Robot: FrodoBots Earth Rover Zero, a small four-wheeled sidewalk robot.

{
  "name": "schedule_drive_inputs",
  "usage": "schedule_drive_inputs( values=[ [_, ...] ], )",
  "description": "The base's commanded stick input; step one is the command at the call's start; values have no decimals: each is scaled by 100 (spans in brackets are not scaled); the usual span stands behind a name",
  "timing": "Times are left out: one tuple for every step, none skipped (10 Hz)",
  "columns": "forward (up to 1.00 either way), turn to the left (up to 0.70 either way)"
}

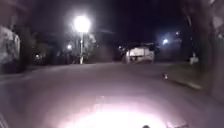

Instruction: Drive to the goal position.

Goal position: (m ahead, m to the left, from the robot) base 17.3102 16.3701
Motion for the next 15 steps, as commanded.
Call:
schedule_drive_inputs(
  values=[
    [70, 1],
    [70, 1],
    [70, 1],
    [70, 1],
    [70, 1],
    [70, 1],
    [70, -2],
    [70, -5],
    [70, -18],
    [70, -34],
    [70, -17],
    [70, 1],
    [70, 1],
    [70, 1],
    [70, 1]
  ],
)
